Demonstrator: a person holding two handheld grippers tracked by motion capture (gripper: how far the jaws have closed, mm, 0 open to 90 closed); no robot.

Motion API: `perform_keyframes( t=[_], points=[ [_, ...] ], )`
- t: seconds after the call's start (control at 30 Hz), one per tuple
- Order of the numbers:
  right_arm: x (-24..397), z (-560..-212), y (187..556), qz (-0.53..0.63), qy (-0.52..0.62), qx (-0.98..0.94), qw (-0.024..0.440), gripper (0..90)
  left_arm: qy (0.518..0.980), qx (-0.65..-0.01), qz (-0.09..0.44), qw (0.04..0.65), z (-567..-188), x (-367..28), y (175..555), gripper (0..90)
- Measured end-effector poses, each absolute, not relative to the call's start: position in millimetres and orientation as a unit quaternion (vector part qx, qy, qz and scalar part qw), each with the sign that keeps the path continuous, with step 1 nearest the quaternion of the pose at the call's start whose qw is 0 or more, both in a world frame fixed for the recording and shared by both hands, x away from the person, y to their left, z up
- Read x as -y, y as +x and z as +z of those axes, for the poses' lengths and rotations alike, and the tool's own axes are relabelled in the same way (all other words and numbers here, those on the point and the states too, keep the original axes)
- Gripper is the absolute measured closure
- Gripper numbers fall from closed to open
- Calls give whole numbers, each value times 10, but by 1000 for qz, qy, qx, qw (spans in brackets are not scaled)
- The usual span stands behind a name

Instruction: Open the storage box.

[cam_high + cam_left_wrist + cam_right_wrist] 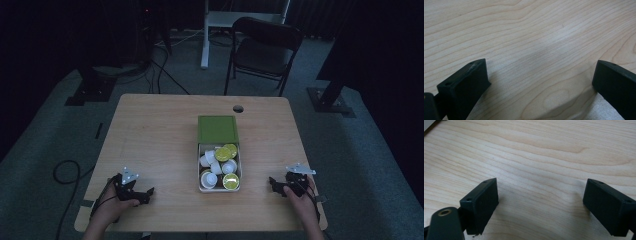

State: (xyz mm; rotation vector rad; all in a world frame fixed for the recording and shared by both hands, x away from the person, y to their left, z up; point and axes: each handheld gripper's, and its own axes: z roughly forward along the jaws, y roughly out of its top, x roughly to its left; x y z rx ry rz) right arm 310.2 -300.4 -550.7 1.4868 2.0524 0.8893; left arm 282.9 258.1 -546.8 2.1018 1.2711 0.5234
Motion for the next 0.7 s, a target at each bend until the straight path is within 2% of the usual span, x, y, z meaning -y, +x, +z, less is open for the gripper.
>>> perform_keyframes(
  t=[0.7],
  points=[
    [3000,-5508,3106,322,541,-744,226,118,794,-484,199,309,-5467,-2580,2825,8]
  ],
)
